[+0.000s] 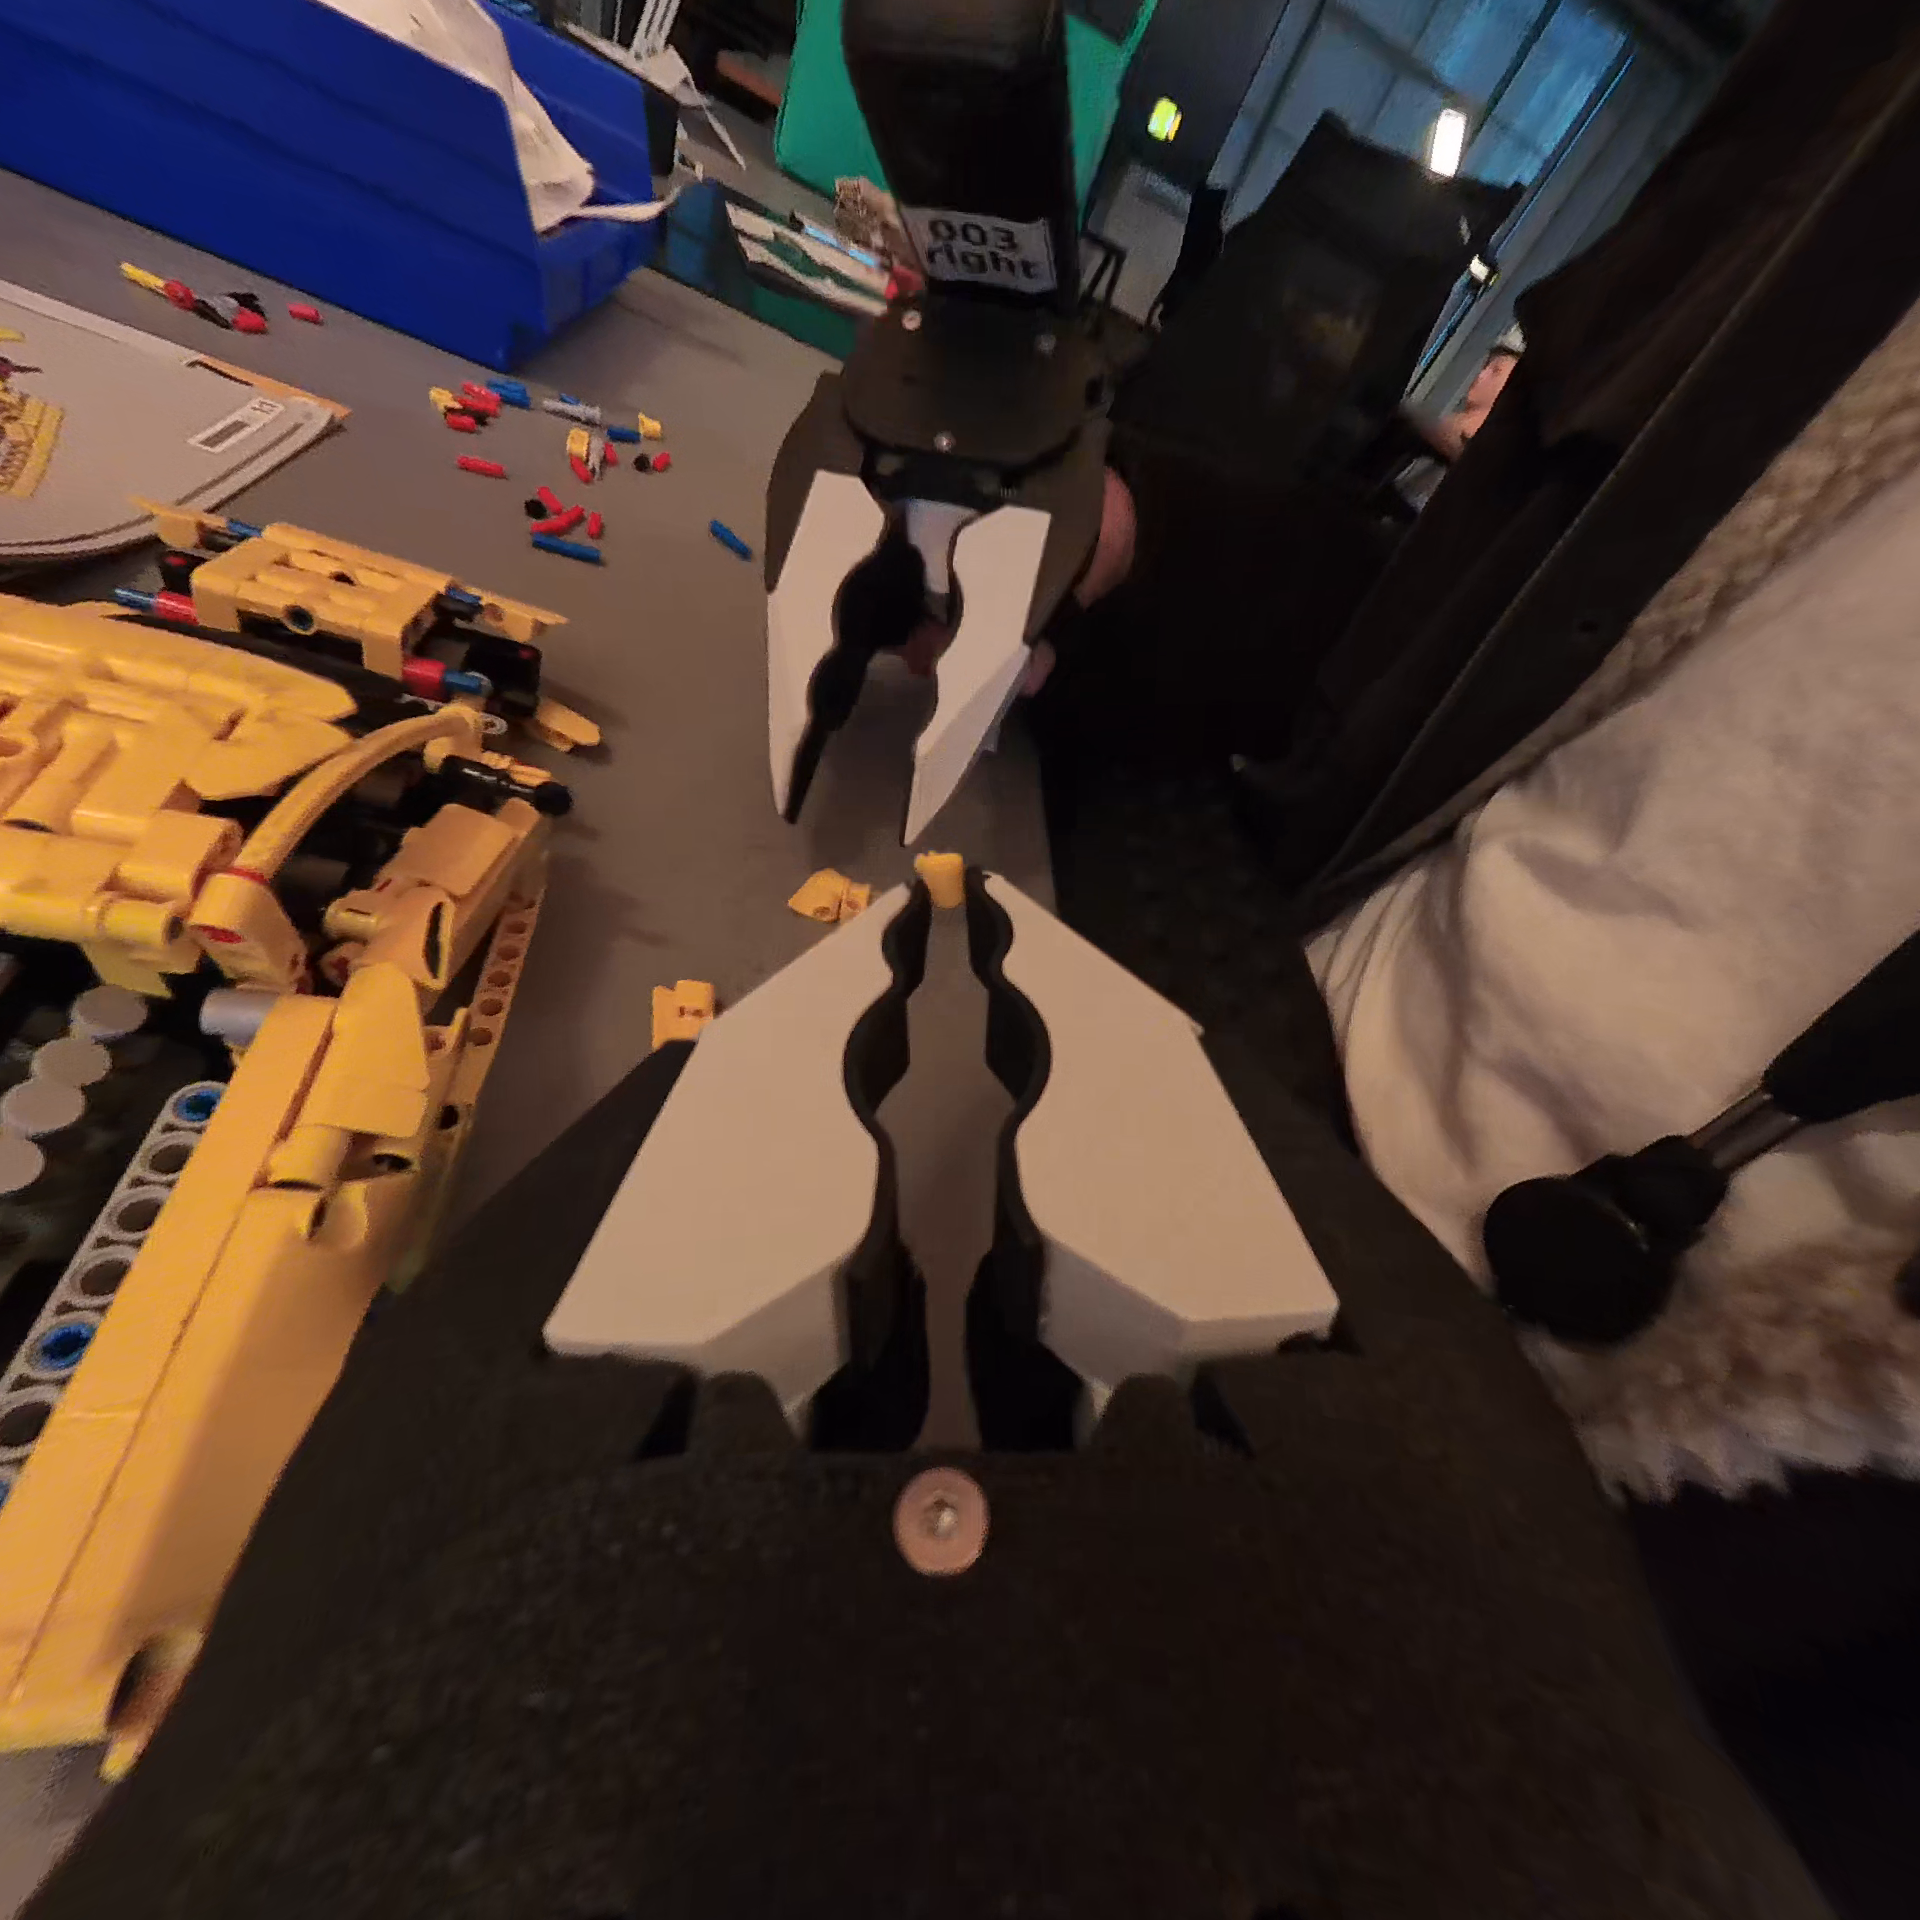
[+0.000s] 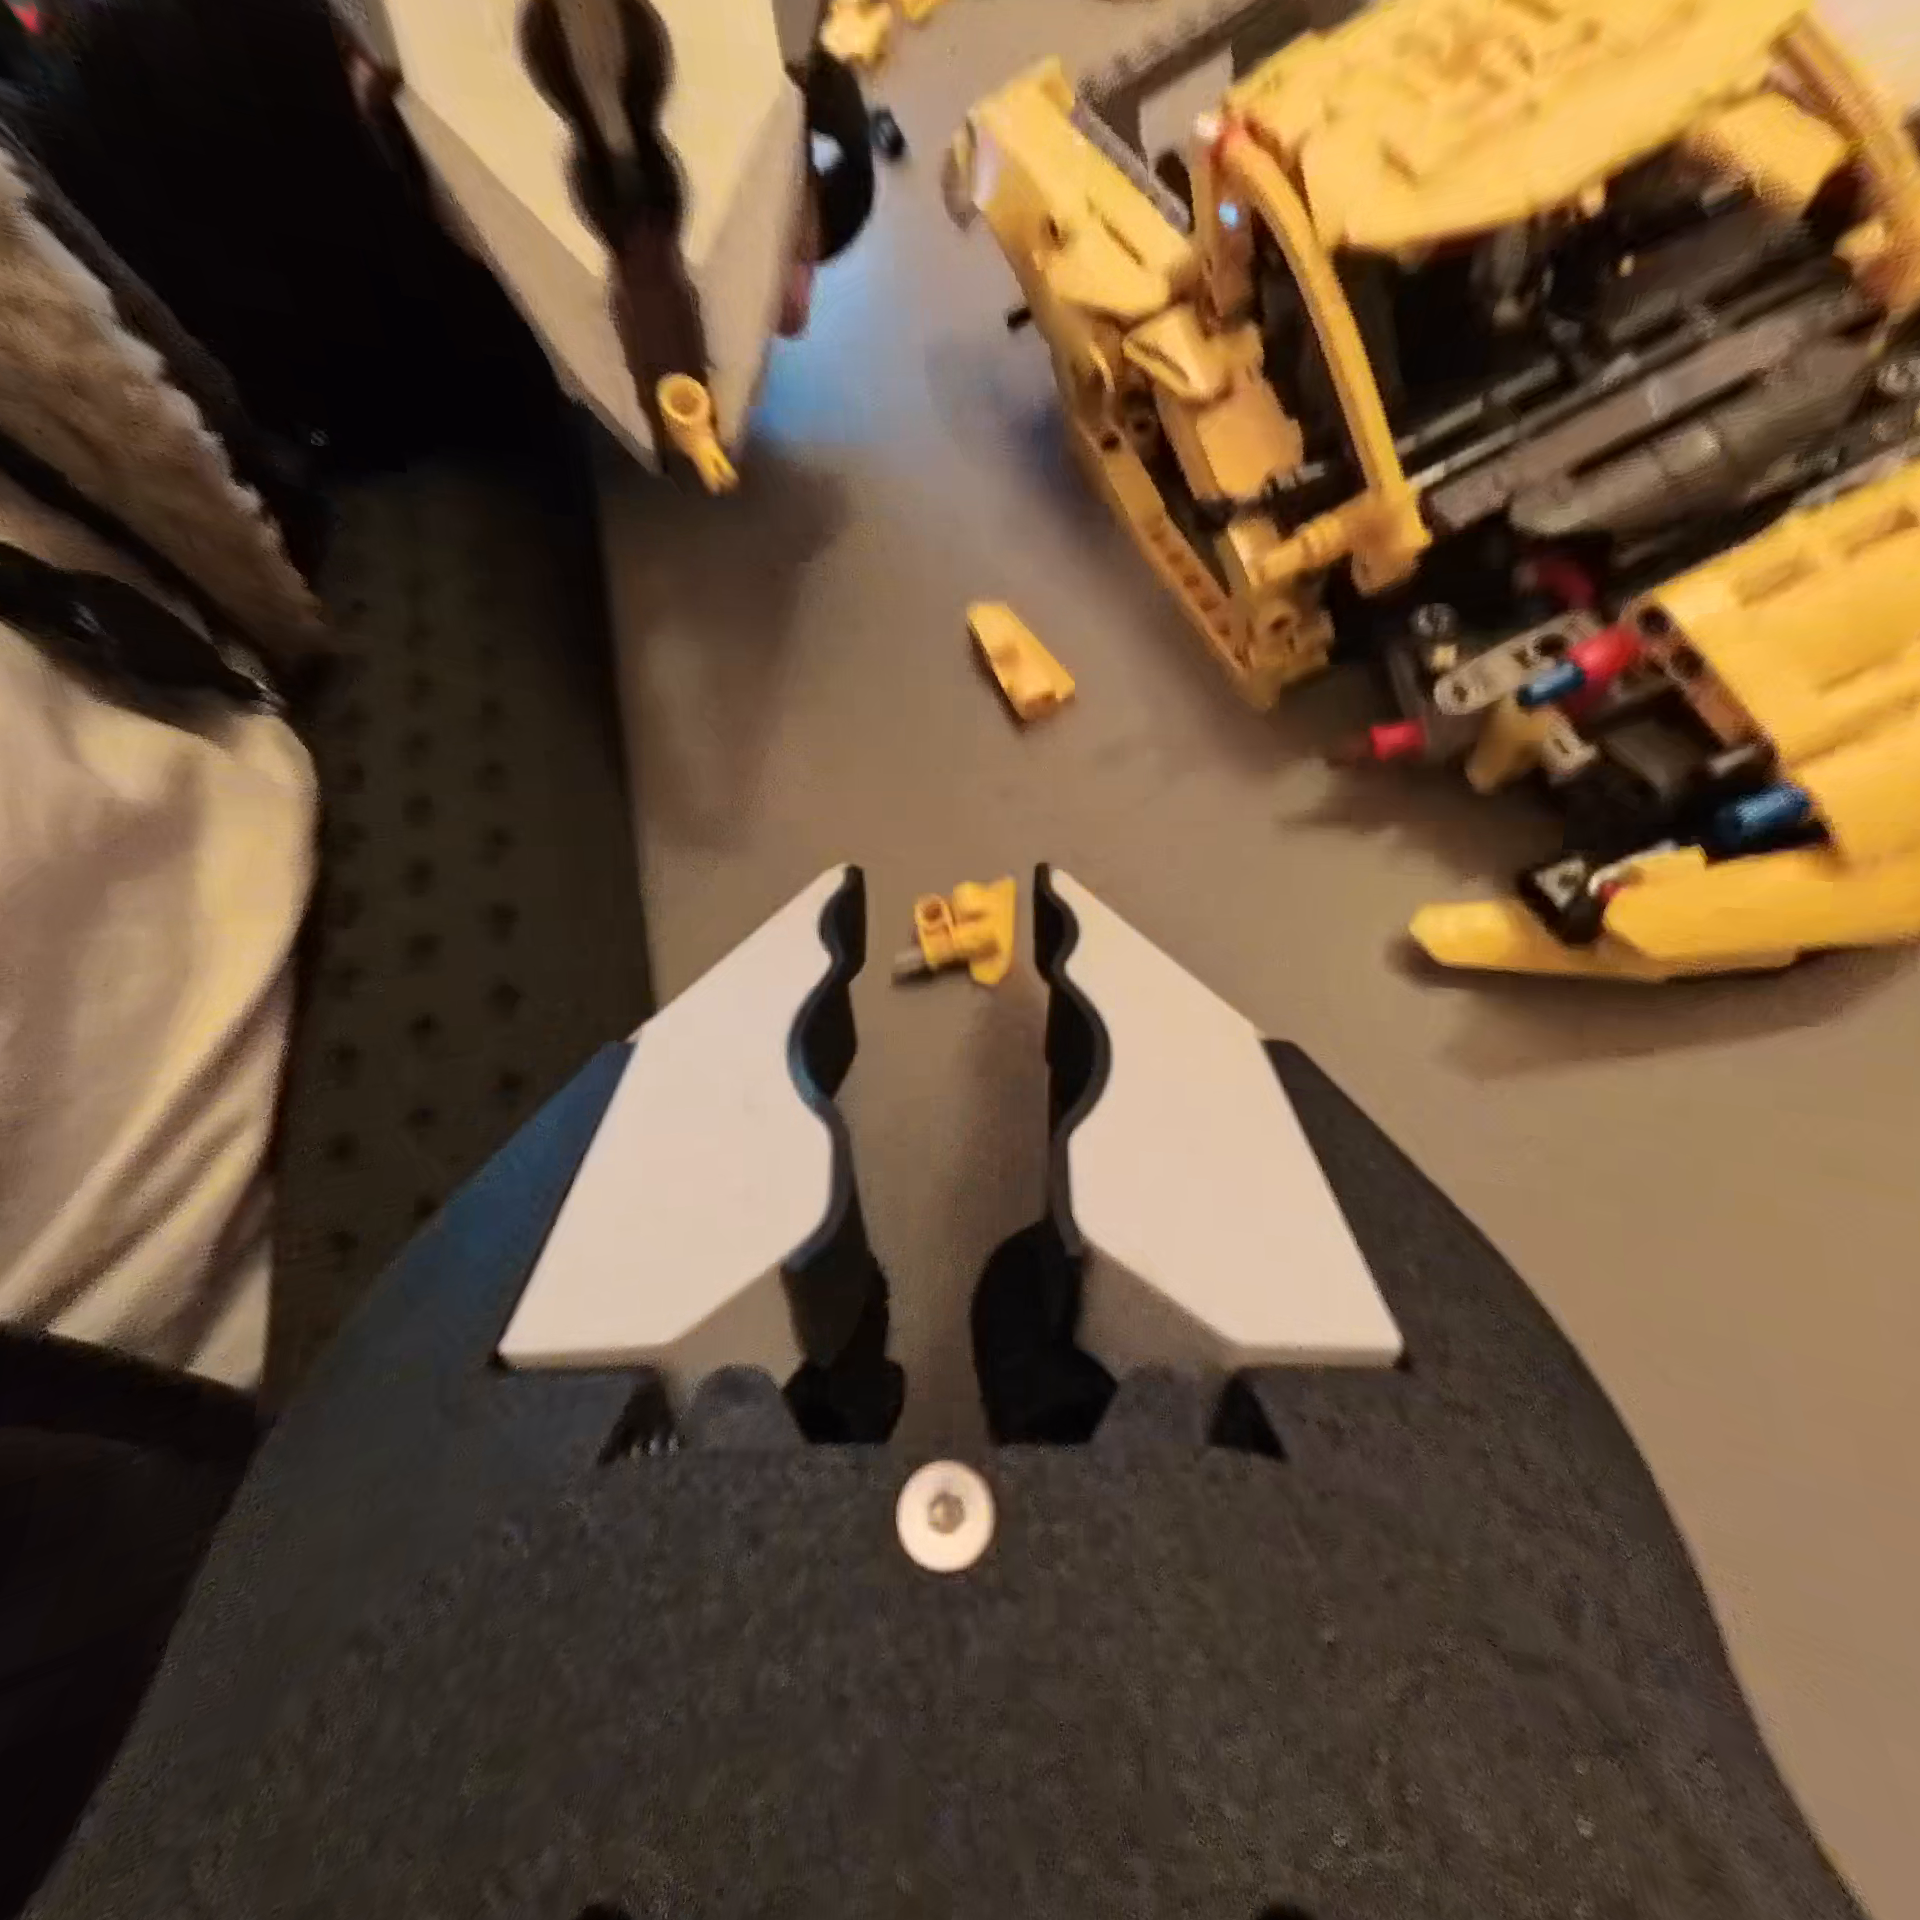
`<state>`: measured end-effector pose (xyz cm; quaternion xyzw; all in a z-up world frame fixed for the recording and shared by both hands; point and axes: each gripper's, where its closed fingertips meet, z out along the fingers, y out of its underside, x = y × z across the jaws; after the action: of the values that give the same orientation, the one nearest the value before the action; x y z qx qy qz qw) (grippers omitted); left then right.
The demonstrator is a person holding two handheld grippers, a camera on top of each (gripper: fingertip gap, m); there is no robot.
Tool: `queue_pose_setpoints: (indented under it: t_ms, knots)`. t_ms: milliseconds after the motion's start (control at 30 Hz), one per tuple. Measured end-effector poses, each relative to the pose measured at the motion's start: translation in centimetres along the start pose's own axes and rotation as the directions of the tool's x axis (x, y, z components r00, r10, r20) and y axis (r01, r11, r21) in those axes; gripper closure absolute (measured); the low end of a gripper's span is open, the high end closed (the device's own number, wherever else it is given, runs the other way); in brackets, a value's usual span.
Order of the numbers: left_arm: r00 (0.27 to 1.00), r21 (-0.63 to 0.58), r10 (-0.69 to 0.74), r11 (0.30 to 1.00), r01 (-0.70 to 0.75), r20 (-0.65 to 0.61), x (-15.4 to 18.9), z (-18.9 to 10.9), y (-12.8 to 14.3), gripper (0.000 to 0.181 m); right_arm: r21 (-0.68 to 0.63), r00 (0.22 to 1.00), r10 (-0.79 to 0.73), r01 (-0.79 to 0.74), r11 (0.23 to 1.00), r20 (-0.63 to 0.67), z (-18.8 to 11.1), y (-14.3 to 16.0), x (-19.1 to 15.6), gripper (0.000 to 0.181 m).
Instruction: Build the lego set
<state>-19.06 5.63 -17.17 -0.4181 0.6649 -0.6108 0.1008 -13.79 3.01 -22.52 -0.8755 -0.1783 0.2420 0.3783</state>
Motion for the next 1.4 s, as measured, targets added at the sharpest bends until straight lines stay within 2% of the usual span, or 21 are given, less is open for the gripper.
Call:
queue_pose_setpoints:
  t_ms: [200, 333, 600, 833, 1000, 1100, 1200, 1267, 1400]
  knots:
    - [1.0, -0.041, -0.012, 0.999, 0.012, -0.002, 0.1, 0.5, 0.6, 0.174, -0.033, 0.998, -0.062, 0.061, 0.998, -0.023, 0.8, 1.7, 0.5, 0.155]
    - [1.0, -0.018, -0.017, 1.0, 0.017, -0.002, 0.1, 0.3, 0.2, 0.174, -0.029, 0.999, -0.036, 0.037, 0.999, 0.019, 0.6, 1.9, 0.4, 0.152]
    - [1.0, -0.043, -0.017, 0.999, 0.017, 0.008, -0.1, 0.6, 0.7, 0.174, -0.055, 0.997, -0.071, 0.072, 0.996, 0.019, 1.3, 2.1, -0.1, 0.155]
    - [0.999, -0.043, -0.011, 0.999, 0.013, 0.036, -0.5, 0.4, 0.7, 0.174, -0.01, 0.982, -0.162, 0.162, 0.987, -0.093, 0.5, 1.0, 0.2, 0.163]
    - [0.996, -0.138, 0.037, 0.99, -0.027, 0.077, -0.9, 1.6, 1.9, 0.174, -0.019, 0.969, -0.217, 0.216, 0.976, -0.118, 0.8, 1.3, 0.1, 0.163]
    - [0.99, -0.207, 0.106, 0.975, -0.085, 0.09, -0.7, 2.8, 2.5, 0.174, 0.001, 0.965, -0.239, 0.24, 0.971, -0.105, 0.9, 0.6, -0.5, 0.163]
    - [0.981, -0.265, 0.167, 0.955, -0.137, 0.096, -0.5, 3.7, 2.9, 0.174, 0.143, 0.97, -0.238, 0.242, 0.96, -0.048, 0.3, -1.9, -2.6, 0.162]
    - [0.974, -0.299, 0.206, 0.939, -0.17, 0.094, -0.4, 4.2, 3.1, 0.175, 0.188, 0.975, -0.224, 0.219, 0.957, 0.004, 0.1, -2.7, -3.6, 0.163]
    - [0.976, -0.268, 0.211, 0.945, -0.188, 0.059, 0.3, 4.8, 2.4, 0.174, 0.112, 0.97, -0.244, 0.241, 0.964, 0.016, 0.8, -1.2, -3.5, 0.17]
